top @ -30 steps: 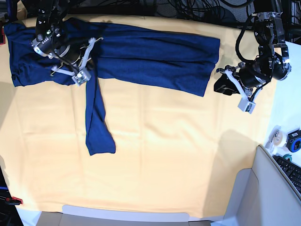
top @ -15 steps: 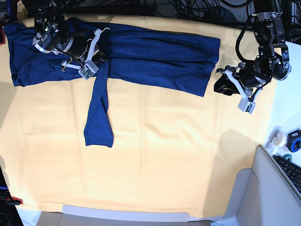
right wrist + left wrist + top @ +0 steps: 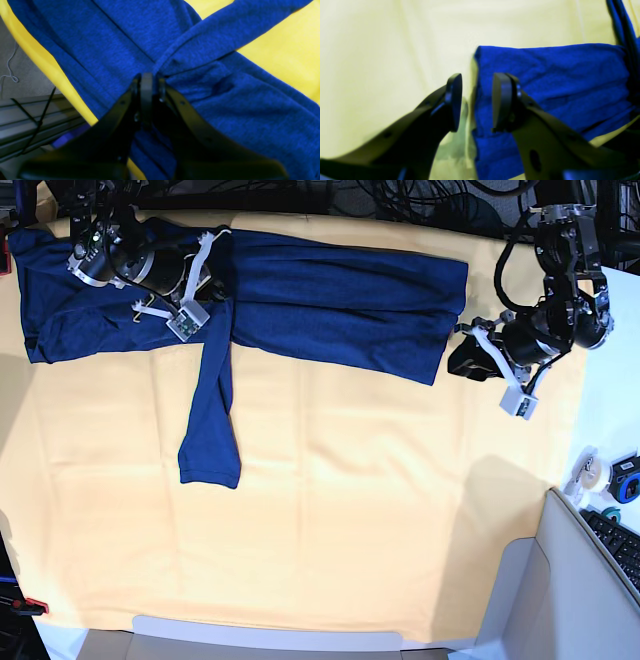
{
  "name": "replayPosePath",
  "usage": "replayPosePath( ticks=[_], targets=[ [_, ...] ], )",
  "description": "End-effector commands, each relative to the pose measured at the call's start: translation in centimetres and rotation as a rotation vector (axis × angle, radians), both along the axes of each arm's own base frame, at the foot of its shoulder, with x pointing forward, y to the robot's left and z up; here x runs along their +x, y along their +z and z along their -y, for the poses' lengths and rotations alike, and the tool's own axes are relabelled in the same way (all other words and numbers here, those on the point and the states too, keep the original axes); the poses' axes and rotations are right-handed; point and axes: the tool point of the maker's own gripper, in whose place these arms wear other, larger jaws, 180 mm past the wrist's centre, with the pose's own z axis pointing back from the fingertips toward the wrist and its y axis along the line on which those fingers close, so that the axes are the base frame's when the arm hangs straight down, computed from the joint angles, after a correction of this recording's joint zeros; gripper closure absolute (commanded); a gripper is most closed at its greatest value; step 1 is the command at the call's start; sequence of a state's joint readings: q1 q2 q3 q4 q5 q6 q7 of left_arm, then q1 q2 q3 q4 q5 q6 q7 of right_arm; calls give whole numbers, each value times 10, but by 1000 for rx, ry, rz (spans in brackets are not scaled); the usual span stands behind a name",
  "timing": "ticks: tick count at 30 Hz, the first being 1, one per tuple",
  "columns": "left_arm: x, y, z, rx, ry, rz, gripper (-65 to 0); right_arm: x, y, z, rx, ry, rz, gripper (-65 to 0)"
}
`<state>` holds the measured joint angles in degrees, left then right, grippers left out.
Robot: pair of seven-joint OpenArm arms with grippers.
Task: Fold the T-shirt properly
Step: 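Grasp the sleeve end again with the right gripper and fold it over the body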
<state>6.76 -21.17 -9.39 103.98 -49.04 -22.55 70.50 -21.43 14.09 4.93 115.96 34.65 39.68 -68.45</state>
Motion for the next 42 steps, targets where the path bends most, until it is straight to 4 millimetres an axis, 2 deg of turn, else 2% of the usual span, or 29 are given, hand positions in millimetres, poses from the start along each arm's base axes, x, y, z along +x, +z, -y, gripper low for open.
replayPosePath(
  ticks=[1, 3, 6, 11, 17, 18, 21, 23, 26, 28, 31, 36, 42],
  targets=[
    [8, 12, 0, -6, -4, 44, -204, 3, 7, -2, 18, 9, 28, -121],
    [8, 11, 1, -9, -4, 44, -204, 3, 7, -2, 18, 9, 28, -222],
    [7, 11, 1, -9, -4, 41, -204, 5, 9, -4, 29, 4, 32, -324],
    [7, 11, 1, -9, -3, 40, -204, 25, 22, -11, 66, -12, 90, -329],
    [5, 8, 1, -10, 0, 30, -204, 72, 65, -38, 202, -34, 240, -329],
    [5, 6, 0, -11, 2, 25, -204, 82, 72, -37, 219, -62, 264, -329],
    [4, 2, -2, -15, 8, 11, -204, 114, 76, -17, 327, -288, 266, -329],
    [4, 2, -2, -15, 8, 11, -204, 132, 71, 12, 435, -513, 259, -329],
    [4, 2, -2, -15, 8, 11, -204, 151, 64, 45, 523, -739, 240, -329],
    [4, 2, -2, -15, 8, 11, -204, 161, 58, 62, 562, -832, 220, -329],
    [4, 2, -2, -15, 8, 11, -204, 178, 53, 68, 607, -875, 200, -329],
    [4, 2, -2, -15, 8, 11, -204, 208, 43, 66, 691, -919, 180, -329],
    [4, 2, -2, -15, 8, 11, -204, 220, 19, 79, 748, -1108, 107, -329]
  ],
)
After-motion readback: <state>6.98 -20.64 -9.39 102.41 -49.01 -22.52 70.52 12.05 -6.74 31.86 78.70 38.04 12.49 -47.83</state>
